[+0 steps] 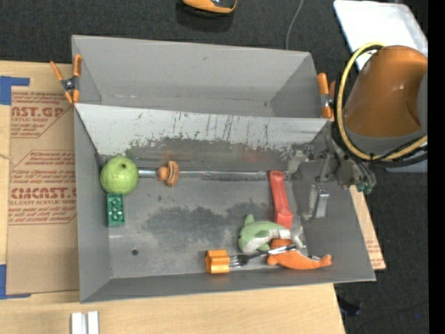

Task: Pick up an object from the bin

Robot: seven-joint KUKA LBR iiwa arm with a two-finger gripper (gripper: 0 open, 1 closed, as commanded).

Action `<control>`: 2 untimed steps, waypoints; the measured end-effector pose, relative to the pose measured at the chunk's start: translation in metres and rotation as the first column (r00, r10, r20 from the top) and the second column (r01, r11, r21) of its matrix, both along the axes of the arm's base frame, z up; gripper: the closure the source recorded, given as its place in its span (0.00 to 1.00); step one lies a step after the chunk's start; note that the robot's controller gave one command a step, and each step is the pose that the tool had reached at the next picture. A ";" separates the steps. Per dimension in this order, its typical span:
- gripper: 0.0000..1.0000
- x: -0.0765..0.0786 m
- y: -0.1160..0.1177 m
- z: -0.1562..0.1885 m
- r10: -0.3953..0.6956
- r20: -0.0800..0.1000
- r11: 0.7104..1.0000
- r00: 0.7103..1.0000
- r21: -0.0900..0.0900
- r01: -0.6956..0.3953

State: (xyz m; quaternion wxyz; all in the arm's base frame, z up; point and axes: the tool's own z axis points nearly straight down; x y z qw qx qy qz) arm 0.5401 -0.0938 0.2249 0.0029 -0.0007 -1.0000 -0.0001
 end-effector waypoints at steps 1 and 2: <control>0.00 0.002 0.001 0.005 0.003 0.008 1.000 1.000 -0.001 -0.003; 0.00 -0.020 0.057 -0.044 0.304 0.012 0.953 0.953 -0.004 -0.304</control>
Offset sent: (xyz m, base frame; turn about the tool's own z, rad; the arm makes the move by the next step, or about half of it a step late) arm -0.0300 0.0806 -0.0649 -0.4285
